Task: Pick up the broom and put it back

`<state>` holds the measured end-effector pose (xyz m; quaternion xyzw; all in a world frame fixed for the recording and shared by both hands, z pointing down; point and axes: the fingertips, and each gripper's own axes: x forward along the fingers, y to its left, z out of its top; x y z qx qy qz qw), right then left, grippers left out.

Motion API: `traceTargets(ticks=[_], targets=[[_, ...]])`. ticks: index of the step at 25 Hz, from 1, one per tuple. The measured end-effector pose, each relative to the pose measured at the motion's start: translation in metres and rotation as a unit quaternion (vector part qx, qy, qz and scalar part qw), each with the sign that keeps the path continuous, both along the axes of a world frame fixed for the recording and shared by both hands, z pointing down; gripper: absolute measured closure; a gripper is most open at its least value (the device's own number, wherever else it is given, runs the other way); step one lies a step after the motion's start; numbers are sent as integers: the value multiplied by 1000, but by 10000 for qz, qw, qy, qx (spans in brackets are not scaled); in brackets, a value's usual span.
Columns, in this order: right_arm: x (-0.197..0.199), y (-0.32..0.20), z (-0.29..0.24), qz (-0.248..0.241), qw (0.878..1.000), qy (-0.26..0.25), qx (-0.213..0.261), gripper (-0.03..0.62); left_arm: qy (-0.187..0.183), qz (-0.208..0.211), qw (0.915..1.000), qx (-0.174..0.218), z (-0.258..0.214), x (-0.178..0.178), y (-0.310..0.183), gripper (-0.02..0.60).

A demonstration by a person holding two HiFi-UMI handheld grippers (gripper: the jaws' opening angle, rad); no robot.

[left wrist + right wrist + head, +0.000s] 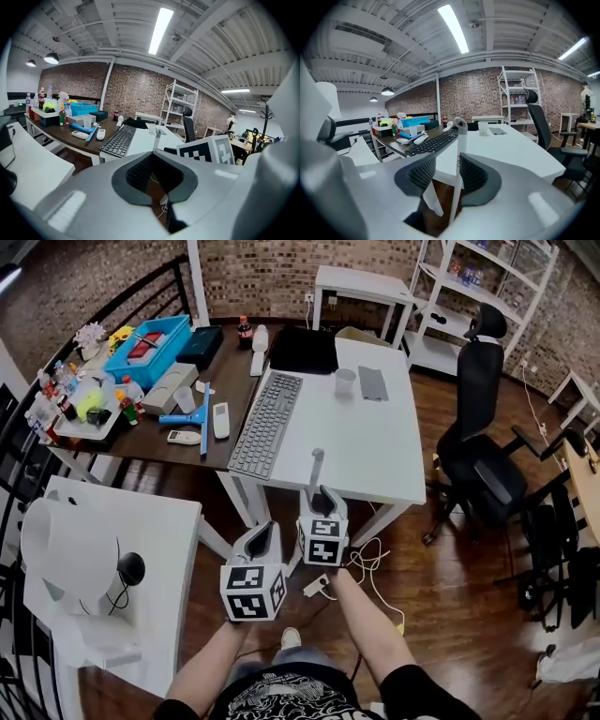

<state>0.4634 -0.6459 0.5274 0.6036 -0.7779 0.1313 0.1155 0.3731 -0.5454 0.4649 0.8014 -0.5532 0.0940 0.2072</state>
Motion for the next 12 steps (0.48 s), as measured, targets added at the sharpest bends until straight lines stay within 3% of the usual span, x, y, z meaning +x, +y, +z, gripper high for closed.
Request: traceTargets(ticks=[4, 12], targets=[[-12, 38, -27, 28, 9998, 18, 189, 494, 68, 5, 10000, 62, -10, -9, 25, 575], [-38, 127, -82, -25, 9982, -125, 585, 527, 117, 55, 9993, 351, -35, -27, 84, 575]])
